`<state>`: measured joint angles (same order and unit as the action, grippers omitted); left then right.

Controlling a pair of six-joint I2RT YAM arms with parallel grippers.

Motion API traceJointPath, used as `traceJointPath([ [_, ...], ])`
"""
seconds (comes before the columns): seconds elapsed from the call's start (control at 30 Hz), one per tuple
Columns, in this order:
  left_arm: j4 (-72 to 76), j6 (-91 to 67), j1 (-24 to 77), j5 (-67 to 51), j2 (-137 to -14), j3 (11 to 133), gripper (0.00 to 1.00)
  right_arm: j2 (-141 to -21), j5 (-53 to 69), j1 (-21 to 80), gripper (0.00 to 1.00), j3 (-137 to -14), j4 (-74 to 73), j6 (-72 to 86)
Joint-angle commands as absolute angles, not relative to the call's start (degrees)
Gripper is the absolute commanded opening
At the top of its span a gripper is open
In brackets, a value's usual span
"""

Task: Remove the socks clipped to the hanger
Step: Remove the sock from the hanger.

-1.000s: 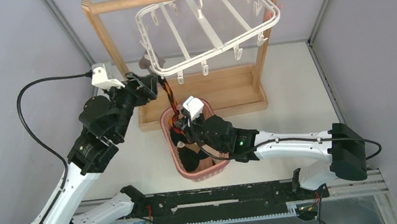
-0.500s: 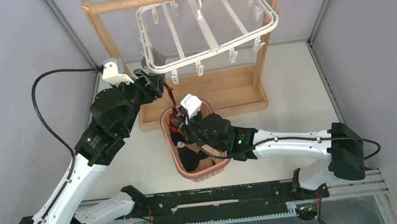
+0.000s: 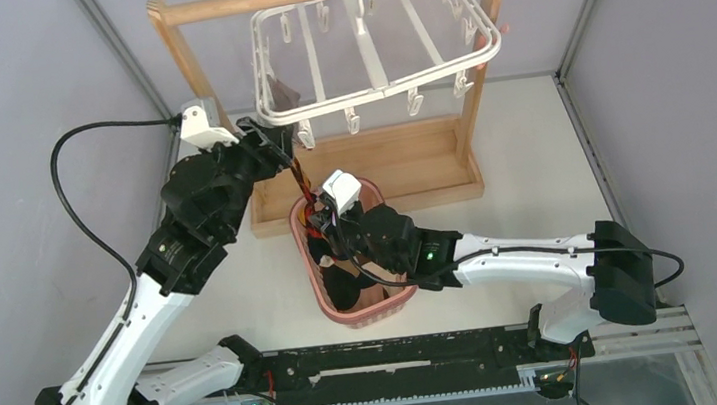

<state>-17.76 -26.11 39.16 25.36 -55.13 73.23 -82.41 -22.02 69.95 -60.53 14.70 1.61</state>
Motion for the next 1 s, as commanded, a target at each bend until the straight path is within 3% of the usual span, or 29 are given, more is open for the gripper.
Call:
traceJointPath([
  [0.0, -14.46, -26.89, 39.38, 27.08, -55.46, 76.73, 0.66, -82.18, -22.76, 70.24, 0.00, -63.02, 15.42, 1.50],
  [0.57, -13.49, -25.32, 39.38, 28.65, -57.04, 78.20, 0.56, -82.00, -23.03, 70.86, 0.00, -62.75, 14.34, 1.54],
  [0.83, -13.32, -24.76, 39.43, 28.54, -58.10, 78.96, 0.36, -81.67, -23.29, 71.06, 0.00, -61.79, 14.32, 1.72],
  [0.97, -13.89, -24.30, 39.44, 28.67, -57.92, 79.20, 0.20, -81.46, -23.42, 71.17, 0.00, -61.31, 14.41, 1.85],
])
